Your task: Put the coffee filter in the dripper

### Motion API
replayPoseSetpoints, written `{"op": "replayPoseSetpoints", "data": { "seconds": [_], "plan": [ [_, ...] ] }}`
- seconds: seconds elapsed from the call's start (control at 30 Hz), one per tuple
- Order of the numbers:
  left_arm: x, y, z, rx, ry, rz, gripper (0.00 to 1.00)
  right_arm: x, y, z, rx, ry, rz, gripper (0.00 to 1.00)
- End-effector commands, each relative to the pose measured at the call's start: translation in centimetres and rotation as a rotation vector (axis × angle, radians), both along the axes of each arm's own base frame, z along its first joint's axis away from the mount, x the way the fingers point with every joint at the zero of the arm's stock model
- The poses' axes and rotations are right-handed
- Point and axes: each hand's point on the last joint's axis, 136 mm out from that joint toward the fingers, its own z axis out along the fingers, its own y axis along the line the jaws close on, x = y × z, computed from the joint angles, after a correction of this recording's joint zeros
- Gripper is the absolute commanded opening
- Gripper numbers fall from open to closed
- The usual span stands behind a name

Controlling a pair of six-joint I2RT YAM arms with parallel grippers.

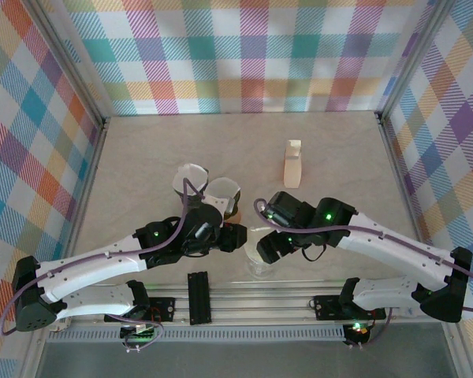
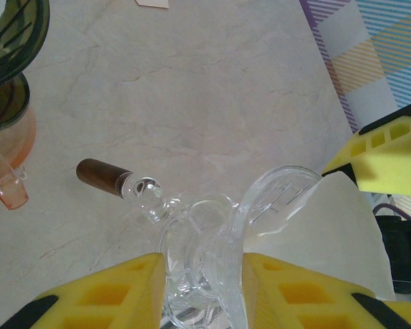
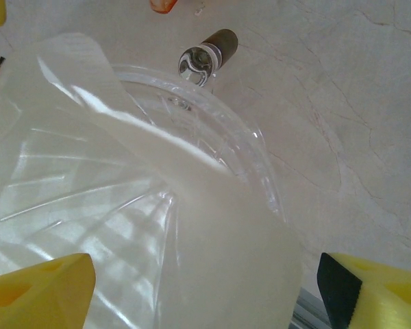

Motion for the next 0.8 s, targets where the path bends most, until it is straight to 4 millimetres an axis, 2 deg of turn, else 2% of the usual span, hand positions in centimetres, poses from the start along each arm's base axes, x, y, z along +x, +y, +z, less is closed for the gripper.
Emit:
{"op": "replayPoseSetpoints", "data": {
  "seconds": [0.0,0.07,0.13,0.4,0.77],
  "plan": [
    [-0.3,-0.3,-0.2,-0.003,0.005,-0.004,0.35,1.2,-0.3,1.8,0.050,-0.061,-0.069,0.90],
    [-0.3,-0.2,-0.3,-0.002,0.007,-0.001,0.35,1.9,-0.3,2.7,0.078,-0.079,-0.091,0.90],
    [-0.3,-0.2,-0.1,-0.007,0.006,-0.001,0.35,2.1,-0.1,2.8,0.083,-0.071,-0.091,0.91],
    [-0.2,-0.2,-0.2,-0.004,0.006,0.003,0.35,2.0,0.4,-0.8,0.022,0.005,-0.080,0.91],
    [-0.2,-0.5,-0.5,-0.002,0.012,-0.003,0.35,2.1,0.4,-3.1,-0.022,0.039,-0.084,0.91]
  ]
}}
